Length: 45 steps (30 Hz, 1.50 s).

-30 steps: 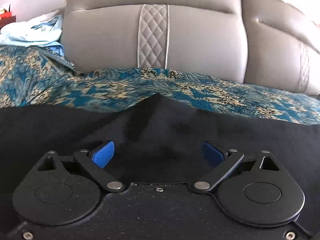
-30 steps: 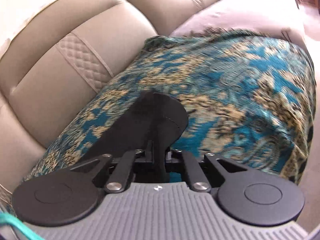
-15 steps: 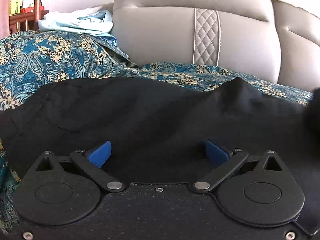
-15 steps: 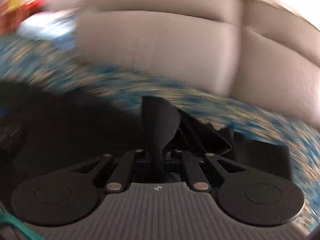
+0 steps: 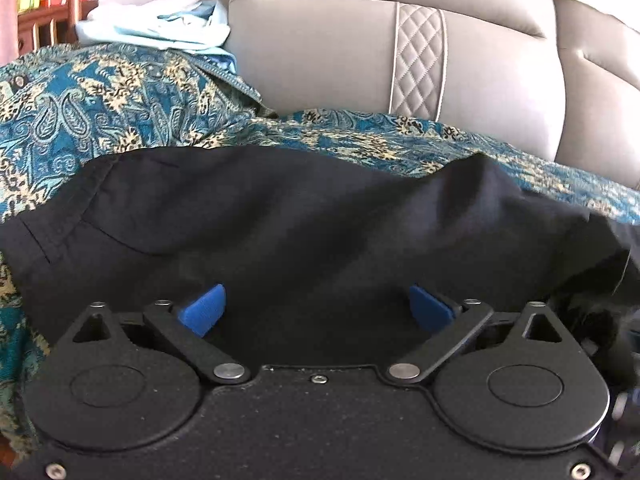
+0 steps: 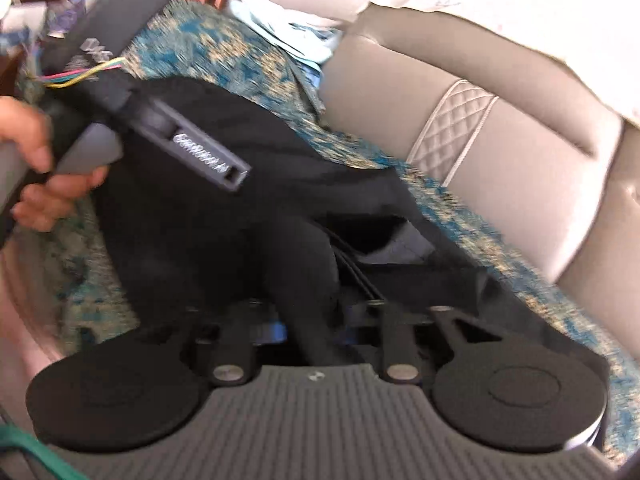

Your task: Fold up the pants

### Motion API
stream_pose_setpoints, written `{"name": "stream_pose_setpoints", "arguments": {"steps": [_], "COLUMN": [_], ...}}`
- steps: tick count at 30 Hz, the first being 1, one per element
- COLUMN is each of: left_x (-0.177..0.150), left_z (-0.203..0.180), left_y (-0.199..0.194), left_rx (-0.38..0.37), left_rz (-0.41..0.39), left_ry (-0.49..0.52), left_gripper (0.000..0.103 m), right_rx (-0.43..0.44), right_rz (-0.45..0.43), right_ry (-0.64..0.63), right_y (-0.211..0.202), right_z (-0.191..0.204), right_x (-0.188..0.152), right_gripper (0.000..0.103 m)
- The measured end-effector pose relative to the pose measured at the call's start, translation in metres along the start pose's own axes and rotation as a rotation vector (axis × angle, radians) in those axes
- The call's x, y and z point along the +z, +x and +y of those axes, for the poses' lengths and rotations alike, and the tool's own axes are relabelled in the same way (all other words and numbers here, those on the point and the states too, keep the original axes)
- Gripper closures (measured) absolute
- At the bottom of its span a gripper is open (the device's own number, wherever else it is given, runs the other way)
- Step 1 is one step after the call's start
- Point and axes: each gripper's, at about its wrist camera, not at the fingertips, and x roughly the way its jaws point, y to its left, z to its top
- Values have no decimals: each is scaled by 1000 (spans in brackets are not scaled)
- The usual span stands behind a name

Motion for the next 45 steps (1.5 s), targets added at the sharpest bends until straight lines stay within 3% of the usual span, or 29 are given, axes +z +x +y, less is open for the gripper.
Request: {"name": "stream_pose_setpoints", "arguments": {"steps": [4, 9, 13, 17, 22, 28, 32, 38, 40, 42, 45], "left_x": [8, 8, 3, -8, -33, -36, -14, 24, 30, 31, 28], "left_z": [-2, -29, -61, -90, -128, -164, -160, -112, -94, -80, -73], "left_y": [-22, -57, -76, -84, -83, -48, -19, 6, 5, 6, 16], "left_rx": [-54, -124, -215, -337, -467, -456, -291, -36, -61, -160, -280], "left_rz": [-43, -134, -154, -107, -20, 29, -11, -73, -61, -16, 106], "left_ry": [-9, 93, 176, 248, 349, 383, 327, 165, 121, 69, 6], "left_gripper": [7, 14, 30, 42, 49, 50, 50, 46, 39, 30, 29], "right_rx": [73, 89, -50, -277, -358, -374, -368, -398, -403, -405, -407], "right_rz": [-62, -130, -158, -69, 26, 100, 108, 124, 127, 128, 129], "right_ry": [29, 105, 214, 365, 481, 359, 367, 454, 479, 492, 490], "right_y": [-28, -64, -89, -97, -105, -98, -97, -91, -89, -87, -85], "right_z": [-9, -30, -62, -102, -124, -104, -104, -119, -123, -126, -126], "right_x": [-5, -17, -33, -54, -86, -99, -98, -97, -97, -96, -94], "right_gripper": [24, 14, 12, 12, 12, 12, 12, 12, 12, 12, 12]}}
